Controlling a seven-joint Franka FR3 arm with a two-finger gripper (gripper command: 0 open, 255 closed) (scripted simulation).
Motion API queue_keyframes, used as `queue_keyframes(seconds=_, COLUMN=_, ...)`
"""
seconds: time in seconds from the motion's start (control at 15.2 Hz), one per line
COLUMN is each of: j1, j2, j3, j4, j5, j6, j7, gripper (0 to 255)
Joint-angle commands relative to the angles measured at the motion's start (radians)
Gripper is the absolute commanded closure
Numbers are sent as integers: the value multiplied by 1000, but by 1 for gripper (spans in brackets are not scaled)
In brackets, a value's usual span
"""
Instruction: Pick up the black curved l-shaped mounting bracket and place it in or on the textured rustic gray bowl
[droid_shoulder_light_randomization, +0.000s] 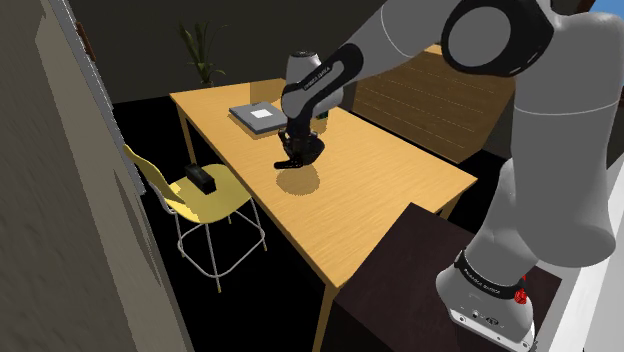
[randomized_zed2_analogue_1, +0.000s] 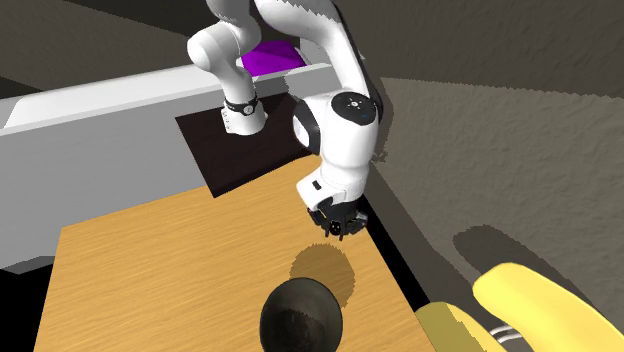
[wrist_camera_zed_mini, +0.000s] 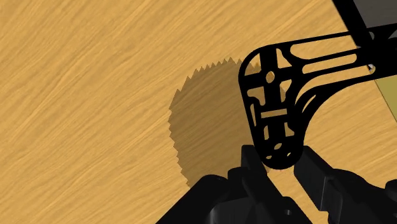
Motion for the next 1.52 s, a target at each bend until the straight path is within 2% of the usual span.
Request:
queue_keyframes(seconds=0.0, j1=-33, j2=26, j3=1, j4=41, j5=17, j6=-14, j7=-39, gripper=255)
queue_keyframes(seconds=0.33, j1=-144, j2=130, j3=11, j4=209, j5=67, j6=-77, j7=-149, gripper=255)
queue_keyframes(seconds=0.66, j1=-258, j2=255, j3=25, j4=420, j5=108, j6=-162, j7=-238, gripper=255)
queue_keyframes(seconds=0.92, j1=-353, j2=378, j3=38, j4=638, j5=133, j6=-253, j7=-291, gripper=255)
queue_keyframes(seconds=1.12, j1=-435, j2=501, j3=51, j4=863, j5=149, j6=-349, j7=-318, gripper=255)
queue_keyframes(seconds=1.45, j1=-437, j2=530, j3=57, j4=846, j5=155, j6=-303, j7=-320, gripper=255)
